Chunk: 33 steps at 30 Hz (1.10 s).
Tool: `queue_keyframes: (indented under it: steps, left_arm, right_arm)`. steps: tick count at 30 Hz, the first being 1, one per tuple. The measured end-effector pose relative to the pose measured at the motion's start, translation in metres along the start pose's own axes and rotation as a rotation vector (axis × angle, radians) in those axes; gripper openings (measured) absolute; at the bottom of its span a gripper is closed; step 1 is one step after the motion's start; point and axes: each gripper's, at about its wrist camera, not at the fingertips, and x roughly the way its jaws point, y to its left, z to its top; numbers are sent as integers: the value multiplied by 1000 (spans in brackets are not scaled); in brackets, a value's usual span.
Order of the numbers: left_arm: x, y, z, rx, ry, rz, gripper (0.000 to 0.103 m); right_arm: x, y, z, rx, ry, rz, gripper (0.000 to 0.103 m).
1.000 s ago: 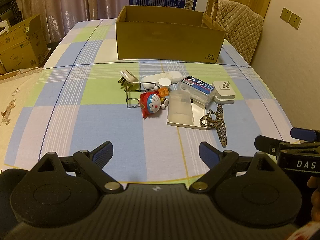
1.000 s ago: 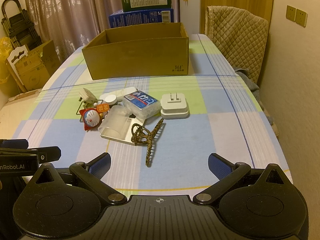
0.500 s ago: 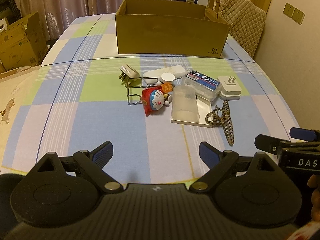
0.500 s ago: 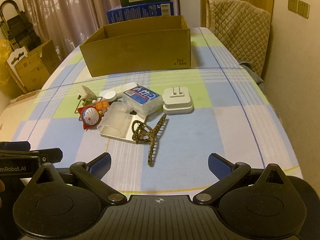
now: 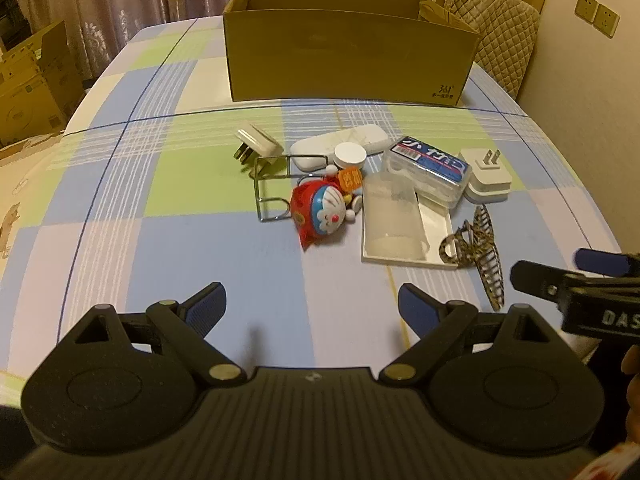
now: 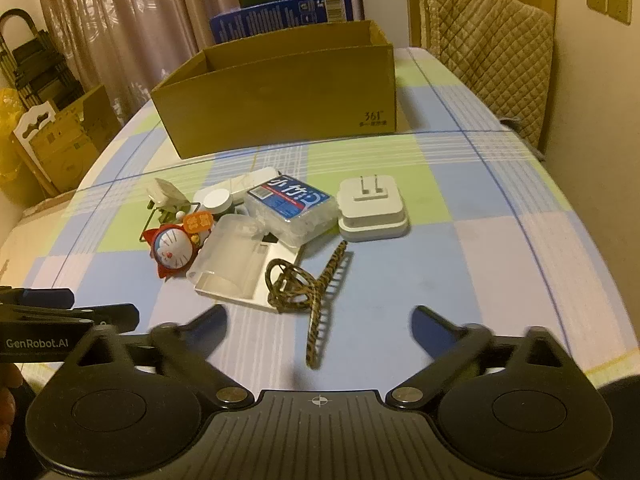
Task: Organize rigid objects
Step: 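Close the right tool on the gold claw clip while the left tool grasps the clear plastic cup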
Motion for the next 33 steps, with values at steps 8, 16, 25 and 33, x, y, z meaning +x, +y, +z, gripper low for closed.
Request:
queue_keyframes:
  steps: [8,16,25,33]
  left_arm:
    - [20,1,11,-2,-19,-13,91]
    - [33,4,14,-7,-17,-17,91]
    - [35,1,13,4,-23,-63,91]
    - [36,-21,16,47,-62,-134,89]
  right_arm:
    - [32,-1,8,44,23,21,67]
    - [58,6,13,41,43,14,55]
    - [65,5,13,31,41,6,40]
    - [40,-16,13,53,0,-28,35]
